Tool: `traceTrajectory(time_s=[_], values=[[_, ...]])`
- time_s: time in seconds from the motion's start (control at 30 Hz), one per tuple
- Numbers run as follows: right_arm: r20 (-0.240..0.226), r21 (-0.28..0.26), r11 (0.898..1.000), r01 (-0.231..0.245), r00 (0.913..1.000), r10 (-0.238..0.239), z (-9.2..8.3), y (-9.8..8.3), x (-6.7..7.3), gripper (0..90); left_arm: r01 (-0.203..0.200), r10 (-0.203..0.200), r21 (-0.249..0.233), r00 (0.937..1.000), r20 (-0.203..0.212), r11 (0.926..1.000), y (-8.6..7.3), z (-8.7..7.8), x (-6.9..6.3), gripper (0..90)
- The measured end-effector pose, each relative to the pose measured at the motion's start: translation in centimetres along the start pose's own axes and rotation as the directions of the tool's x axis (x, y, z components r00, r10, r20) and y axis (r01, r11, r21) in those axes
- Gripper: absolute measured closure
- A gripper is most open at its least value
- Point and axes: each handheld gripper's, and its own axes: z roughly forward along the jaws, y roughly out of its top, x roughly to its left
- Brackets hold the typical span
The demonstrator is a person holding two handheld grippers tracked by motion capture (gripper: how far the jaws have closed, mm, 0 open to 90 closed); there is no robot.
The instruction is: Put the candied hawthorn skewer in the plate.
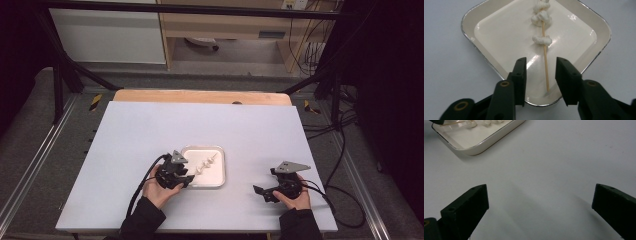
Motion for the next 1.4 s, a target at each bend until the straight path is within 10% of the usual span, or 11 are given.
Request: traceTrajectory(time_s=[0.27,0.83,1.4], values=[[0.001,-0.003,1.000,-0.001,1.0000,0.001,-0.1,0.0,0.0,1.2,-0.031,0.031,-0.008,0.9985,0.045,0.9995,-0.4,-1.3,0.8,37.9],[0.001,0.003,1.000,-0.006,1.0000,0.006,-0.1,0.0,0.0,0.7,-0.021,0.021,-0.008,0.9998,0.002,0.9997,-4.7,-4.3,4.1,8.8],[-0.005,0.016,1.000,-0.009,0.9999,0.009,0.0,-0.3,0.2,0.6,0.029,-0.030,-0.102,0.9995,-0.009,0.9944,-9.8,-5.8,6.7,6.8]])
